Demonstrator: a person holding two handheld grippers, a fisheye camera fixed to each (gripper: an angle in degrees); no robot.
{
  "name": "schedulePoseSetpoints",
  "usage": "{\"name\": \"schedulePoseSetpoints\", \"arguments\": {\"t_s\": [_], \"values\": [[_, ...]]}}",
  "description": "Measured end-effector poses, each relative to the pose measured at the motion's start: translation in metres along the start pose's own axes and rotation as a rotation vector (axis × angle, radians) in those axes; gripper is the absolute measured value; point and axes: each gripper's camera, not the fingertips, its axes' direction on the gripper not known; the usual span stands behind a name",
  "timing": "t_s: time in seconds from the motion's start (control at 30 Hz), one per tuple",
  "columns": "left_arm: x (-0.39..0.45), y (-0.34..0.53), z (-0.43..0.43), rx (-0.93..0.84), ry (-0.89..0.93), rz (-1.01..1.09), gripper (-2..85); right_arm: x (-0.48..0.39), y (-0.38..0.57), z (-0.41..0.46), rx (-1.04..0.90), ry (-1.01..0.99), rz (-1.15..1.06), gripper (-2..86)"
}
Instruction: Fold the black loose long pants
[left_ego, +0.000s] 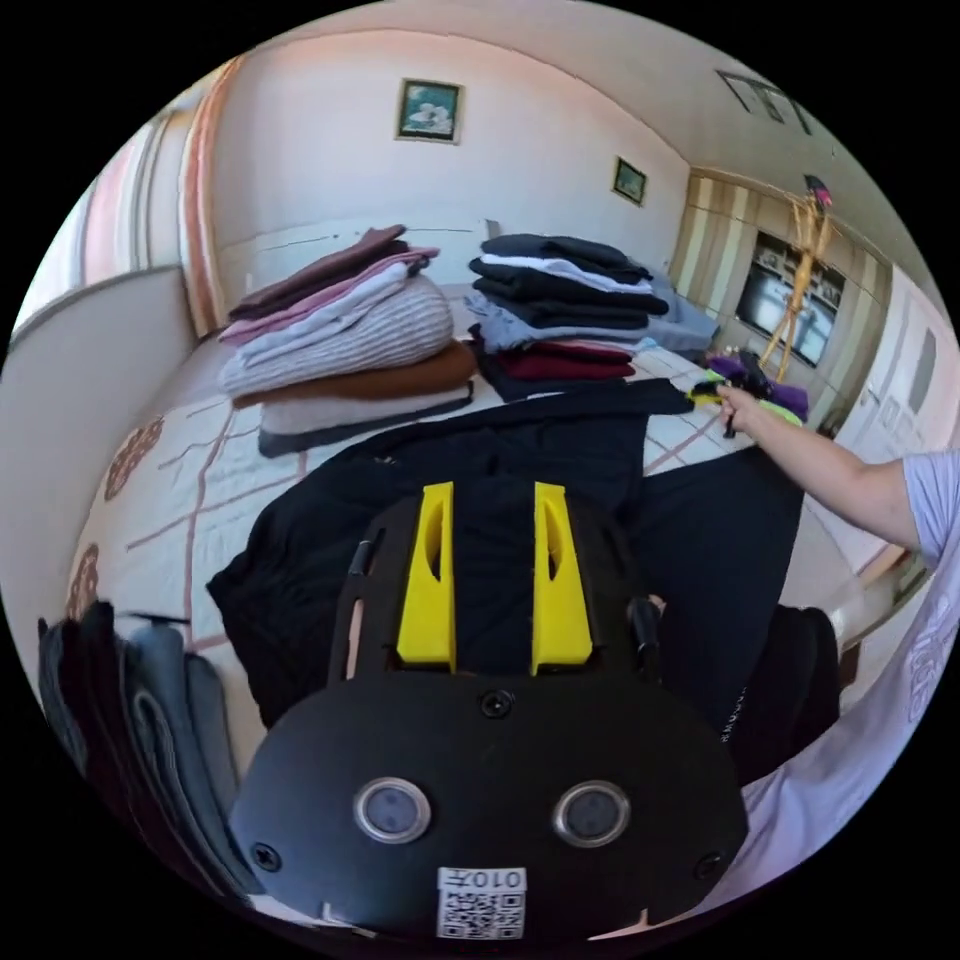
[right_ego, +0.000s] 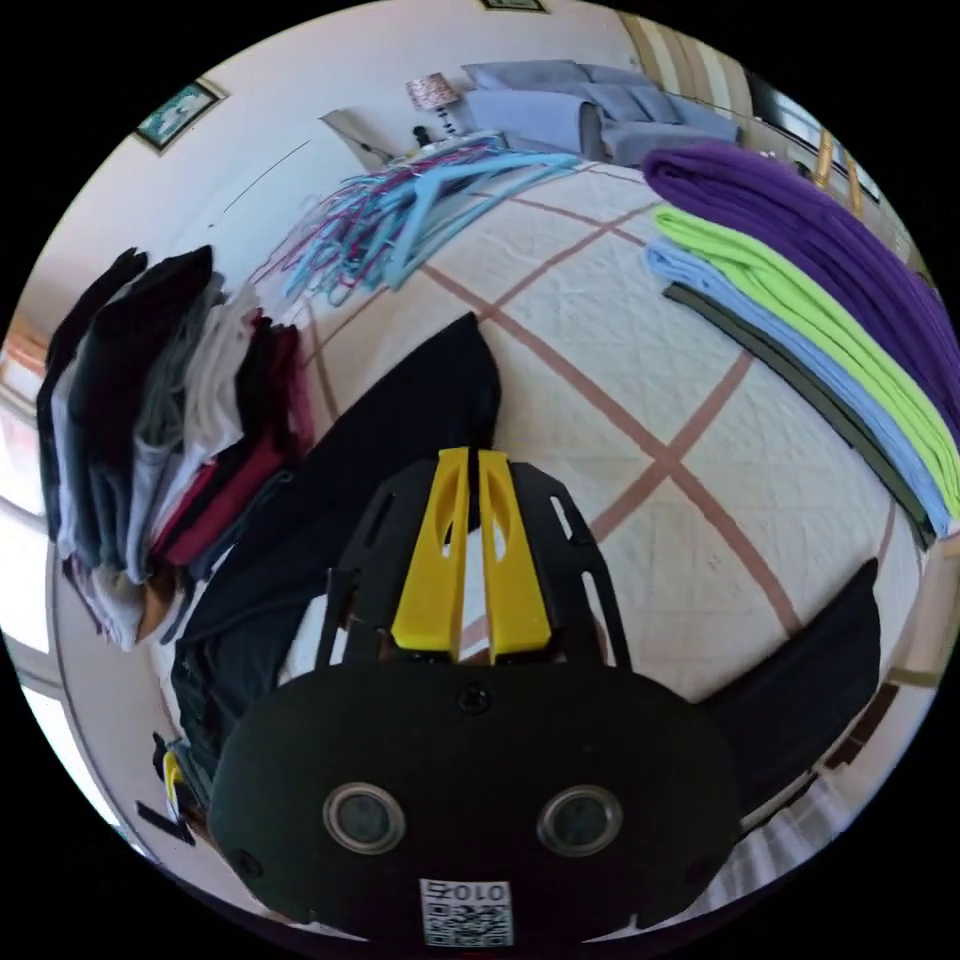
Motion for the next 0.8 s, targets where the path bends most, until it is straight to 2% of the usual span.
{"name": "schedulePoseSetpoints", "arguments": {"t_s": [0.07,0.17,0.3,0.43,0.63,0.8], "values": [[0.033,-0.026,0.030,-0.083,-0.123,0.147,13.9,-0.004,0.000,-0.032,0.047,-0.086,-0.084,2.4],[0.049,-0.047,0.056,-0.083,-0.285,0.255,15.0,0.000,0.000,-0.100,0.124,-0.195,-0.200,2.0],[0.040,-0.066,0.093,-0.134,-0.372,0.370,16.3,0.015,0.003,-0.191,0.195,-0.258,-0.307,2.1],[0.019,-0.085,0.128,-0.199,-0.461,0.468,17.9,0.017,0.004,-0.242,0.212,-0.237,-0.367,2.6],[-0.062,-0.107,0.147,-0.261,-0.167,0.298,20.1,-0.002,0.013,-0.290,0.239,-0.223,-0.447,3.0],[-0.108,-0.115,0.168,-0.384,-0.090,0.298,20.1,-0.013,0.025,-0.310,0.245,-0.223,-0.485,3.1]]}}
